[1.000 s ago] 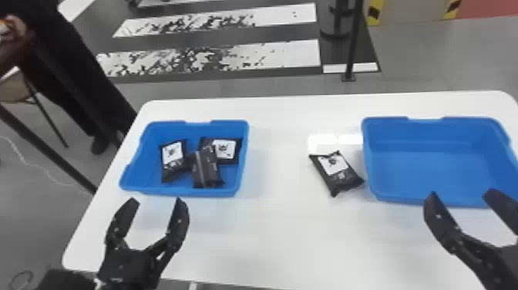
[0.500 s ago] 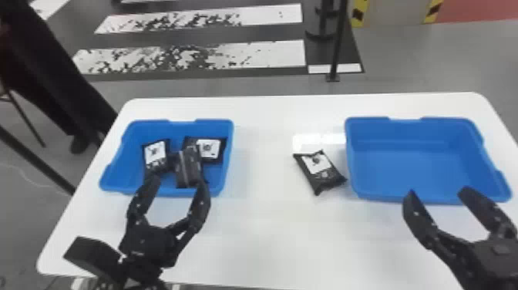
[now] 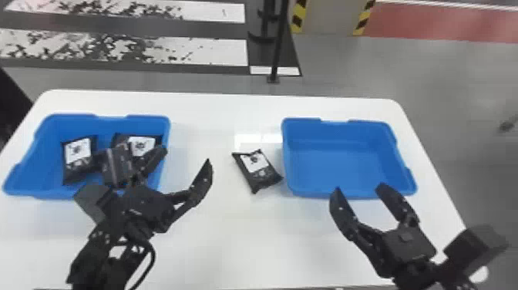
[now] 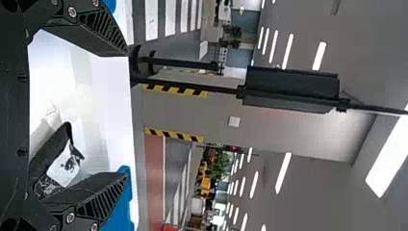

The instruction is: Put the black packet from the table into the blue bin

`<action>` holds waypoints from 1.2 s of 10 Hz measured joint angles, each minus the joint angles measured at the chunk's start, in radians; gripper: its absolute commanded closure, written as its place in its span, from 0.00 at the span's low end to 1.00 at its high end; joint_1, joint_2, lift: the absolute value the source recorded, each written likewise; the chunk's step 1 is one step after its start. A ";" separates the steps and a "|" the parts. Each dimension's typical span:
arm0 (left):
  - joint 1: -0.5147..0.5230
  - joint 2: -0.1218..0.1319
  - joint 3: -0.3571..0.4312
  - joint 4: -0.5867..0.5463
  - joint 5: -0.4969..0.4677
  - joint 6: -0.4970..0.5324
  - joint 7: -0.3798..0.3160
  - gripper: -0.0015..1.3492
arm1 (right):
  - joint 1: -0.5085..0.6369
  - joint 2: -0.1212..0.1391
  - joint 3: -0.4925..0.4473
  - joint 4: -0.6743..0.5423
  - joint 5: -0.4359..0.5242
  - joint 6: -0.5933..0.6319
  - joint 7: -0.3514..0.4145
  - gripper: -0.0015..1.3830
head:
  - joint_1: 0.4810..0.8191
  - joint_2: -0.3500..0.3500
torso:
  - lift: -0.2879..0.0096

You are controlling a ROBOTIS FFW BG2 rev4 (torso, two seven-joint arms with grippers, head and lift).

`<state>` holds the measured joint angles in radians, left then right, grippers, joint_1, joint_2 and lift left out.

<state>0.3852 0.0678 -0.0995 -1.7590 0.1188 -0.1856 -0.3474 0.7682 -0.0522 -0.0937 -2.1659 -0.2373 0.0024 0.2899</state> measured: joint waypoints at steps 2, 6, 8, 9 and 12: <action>-0.139 -0.010 -0.025 0.113 -0.112 0.018 -0.057 0.11 | -0.002 0.000 0.000 0.003 0.000 0.000 0.000 0.10 | 0.63 0.26 | 0.60; -0.288 -0.026 -0.082 0.264 -0.279 0.086 -0.109 0.11 | -0.005 0.000 0.000 0.005 -0.002 0.000 0.002 0.10 | 0.63 0.20 | 0.60; -0.355 -0.032 -0.165 0.326 -0.278 0.143 -0.148 0.11 | -0.012 0.000 0.000 0.012 -0.002 0.000 0.004 0.10 | 0.63 0.11 | 0.60; -0.395 -0.037 -0.204 0.370 -0.279 0.161 -0.174 0.11 | -0.021 0.000 0.000 0.019 0.001 0.000 0.011 0.10 | 0.63 0.07 | 0.60; -0.467 -0.040 -0.271 0.447 -0.309 0.182 -0.199 0.11 | -0.041 0.000 0.000 0.030 0.004 0.000 0.016 0.10 | 0.63 0.02 | 0.60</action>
<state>-0.0816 0.0281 -0.3707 -1.3124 -0.1901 -0.0039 -0.5464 0.7275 -0.0521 -0.0937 -2.1359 -0.2333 0.0024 0.3064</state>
